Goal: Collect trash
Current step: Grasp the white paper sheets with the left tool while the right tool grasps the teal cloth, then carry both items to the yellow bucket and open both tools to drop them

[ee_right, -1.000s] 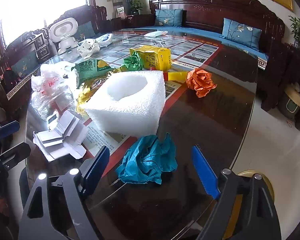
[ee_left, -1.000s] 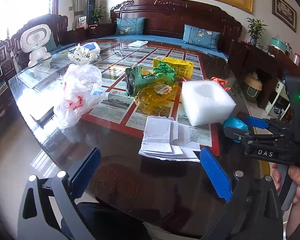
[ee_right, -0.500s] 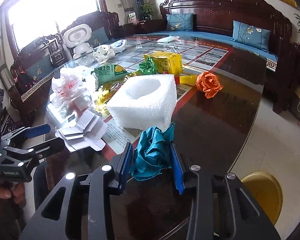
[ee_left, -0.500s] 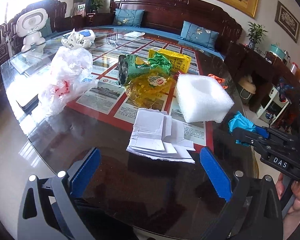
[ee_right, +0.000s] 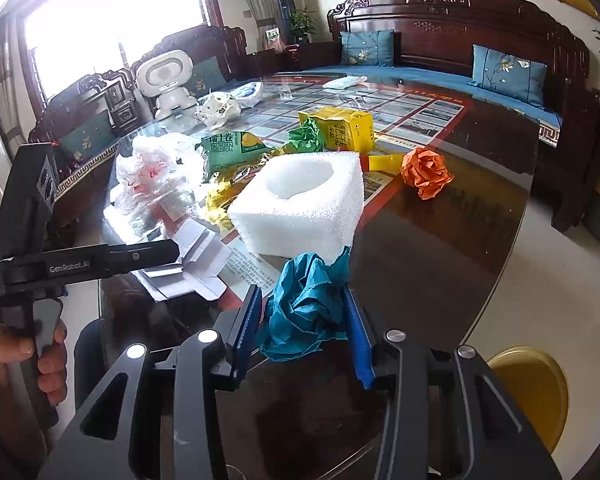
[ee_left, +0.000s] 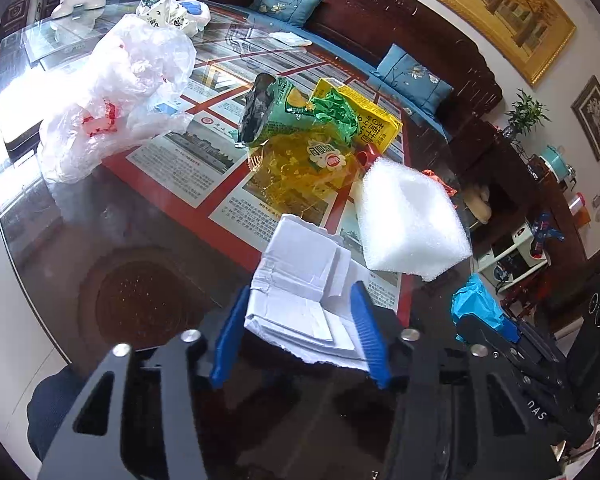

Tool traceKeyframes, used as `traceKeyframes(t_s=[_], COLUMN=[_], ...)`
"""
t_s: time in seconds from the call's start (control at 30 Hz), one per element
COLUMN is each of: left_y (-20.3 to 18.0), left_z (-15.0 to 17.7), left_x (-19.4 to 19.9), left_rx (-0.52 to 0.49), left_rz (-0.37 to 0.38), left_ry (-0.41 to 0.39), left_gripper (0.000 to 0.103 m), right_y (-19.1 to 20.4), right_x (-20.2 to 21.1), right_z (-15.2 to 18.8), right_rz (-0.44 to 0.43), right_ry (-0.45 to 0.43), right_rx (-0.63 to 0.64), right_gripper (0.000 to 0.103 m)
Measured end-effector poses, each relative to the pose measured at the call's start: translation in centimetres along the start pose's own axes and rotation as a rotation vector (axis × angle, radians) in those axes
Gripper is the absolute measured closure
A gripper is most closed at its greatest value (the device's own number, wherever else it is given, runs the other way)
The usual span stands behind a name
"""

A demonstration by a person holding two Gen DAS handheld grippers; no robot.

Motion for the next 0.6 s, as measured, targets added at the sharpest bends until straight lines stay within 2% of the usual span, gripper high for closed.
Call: traceKeyframes(t_s=[0.17,0.2,0.23,0.37,0.6], left_y=[-0.9,-1.1,-1.4,-2.8,-5.4], left_z=[0.2,0.1,0.0,-0.6,-0.9], left_x=[-0.3,-0.2,0.0,1.5,3.0], left_rx=[-0.03,-0.041,-0.041,-0.098,-0.18], left_rz=[-0.001,-0.005,0.017,-0.004,0.011], left_ry=[0.005,-0.003,-0.017,-0.077,-0.105], left_gripper=[0.068,0.081,0.084,0.089,0.095], right_y=[-0.1,-0.2,-0.3,-0.3,-0.6], right_x=[-0.1,-0.1,-0.1,0.0,1.0], right_z=[0.3,0.3,0.4,0.6,0.3], right_rz=[-0.004,-0.003,-0.004,-0.007,-0.005], right_ry=[0.004,0.004,0.004,0.004,-0.023], right_rx=[-0.003,-0.006,-0.008,-0.01,-0.012], right_gripper=[0.063,0.063,0.063,0.063,0.063])
Point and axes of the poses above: each gripper's, at about its wrist camera, not at the fingertips, and x roughly against the way its jaws point, y to its left, z to its underside, the point moved 8 cm from there along -x, roughly the way its jaws point, and after that the axes turned 14 degrees about z, right-handed, at the moved point
